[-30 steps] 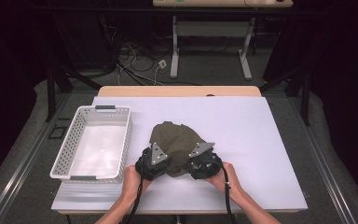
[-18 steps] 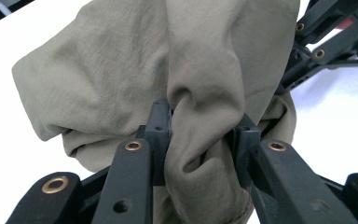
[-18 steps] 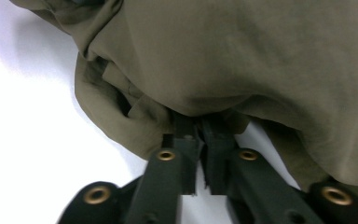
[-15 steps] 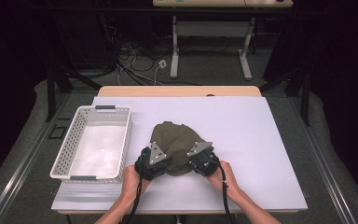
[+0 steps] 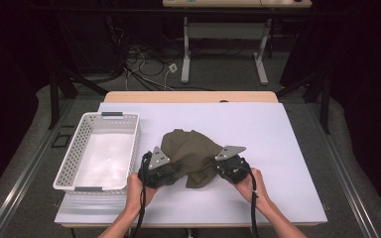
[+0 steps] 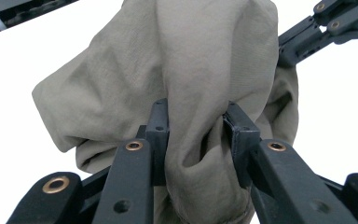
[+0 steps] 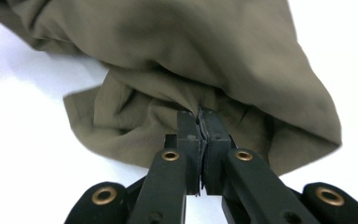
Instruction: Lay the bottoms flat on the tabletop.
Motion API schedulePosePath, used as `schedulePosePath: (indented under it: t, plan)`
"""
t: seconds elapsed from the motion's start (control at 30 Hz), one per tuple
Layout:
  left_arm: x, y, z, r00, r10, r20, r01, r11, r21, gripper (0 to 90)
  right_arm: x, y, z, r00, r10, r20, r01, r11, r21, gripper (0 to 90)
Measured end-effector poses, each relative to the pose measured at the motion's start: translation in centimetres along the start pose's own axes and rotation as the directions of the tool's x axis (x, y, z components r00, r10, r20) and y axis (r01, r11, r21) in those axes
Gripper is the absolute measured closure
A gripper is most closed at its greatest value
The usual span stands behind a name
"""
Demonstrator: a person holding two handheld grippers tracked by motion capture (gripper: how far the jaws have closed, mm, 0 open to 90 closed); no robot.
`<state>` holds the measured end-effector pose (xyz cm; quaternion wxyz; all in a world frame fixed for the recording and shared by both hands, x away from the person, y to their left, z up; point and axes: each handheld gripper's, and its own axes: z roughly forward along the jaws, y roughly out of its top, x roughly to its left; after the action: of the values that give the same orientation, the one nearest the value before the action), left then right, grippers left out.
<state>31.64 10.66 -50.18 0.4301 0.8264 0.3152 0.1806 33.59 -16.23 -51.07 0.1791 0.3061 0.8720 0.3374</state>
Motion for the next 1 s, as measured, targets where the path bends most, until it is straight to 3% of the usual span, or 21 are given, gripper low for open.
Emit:
schedulePosePath:
  t: [0.13,0.23,0.27,0.3,0.33,0.43,0.53,0.6,0.67,0.83,0.93,1.0]
  plan:
    - [0.2,-0.1,-0.1,1.0000,-0.007,0.004,0.007,1.0000,0.003,68.2,-0.7,0.1,-0.9,0.9997,0.018,0.014,-0.018,1.000,-0.023,89.0]
    - [0.3,-0.3,0.3,1.0000,0.002,0.001,-0.002,0.9996,0.029,68.2,-0.7,-0.1,-0.5,0.9997,0.022,-0.008,-0.022,1.000,0.013,87.9]
    - [0.3,-0.4,0.4,1.0000,0.000,-0.001,0.000,0.9995,0.032,68.1,-0.6,-0.2,-0.2,0.9998,0.016,-0.009,-0.016,1.000,0.015,84.6]
    - [0.3,-0.6,0.7,1.0000,0.000,-0.007,0.001,0.9993,0.036,68.0,-0.5,-0.3,0.0,0.9997,0.016,-0.019,-0.016,1.000,0.014,77.5]
    - [0.3,-0.7,0.8,1.0000,-0.003,0.002,0.003,0.9991,0.042,67.8,-0.3,-0.3,0.4,0.9994,0.012,-0.031,-0.011,1.000,0.016,64.6]
    - [0.0,-0.8,1.1,1.0000,0.001,0.004,-0.001,0.9986,0.052,67.3,0.3,-0.2,1.2,0.9978,0.011,-0.065,-0.010,1.000,0.015,46.5]
    - [-0.1,-0.8,1.3,0.9999,0.010,0.007,-0.010,0.9979,0.064,66.5,0.9,0.0,2.2,0.9973,-0.010,-0.073,0.011,1.000,0.018,39.8]
    - [-0.1,-0.9,1.4,0.9999,0.017,0.003,-0.017,0.9977,0.066,65.1,1.2,0.2,2.7,0.9973,-0.022,-0.070,0.023,1.000,0.018,41.4]
    - [-0.1,-0.9,1.5,0.9997,0.023,0.001,-0.023,0.9971,0.072,61.1,1.3,0.2,3.2,0.9982,-0.031,-0.051,0.032,0.999,0.015,49.9]
    - [-0.9,-0.5,1.5,0.9966,0.077,-0.030,-0.073,0.9894,0.126,36.4,1.0,-0.1,3.7,0.9977,-0.009,-0.066,0.010,1.000,0.017,72.3]
    - [-1.7,-0.2,1.3,0.9907,0.127,-0.048,-0.120,0.9845,0.128,30.9,1.1,-0.1,3.6,0.9980,-0.003,-0.064,0.004,1.000,0.024,83.4]
    - [-2.3,0.0,1.3,0.9836,0.170,-0.061,-0.161,0.9783,0.131,31.5,1.2,-0.1,3.5,0.9980,-0.006,-0.064,0.008,1.000,0.019,87.4]
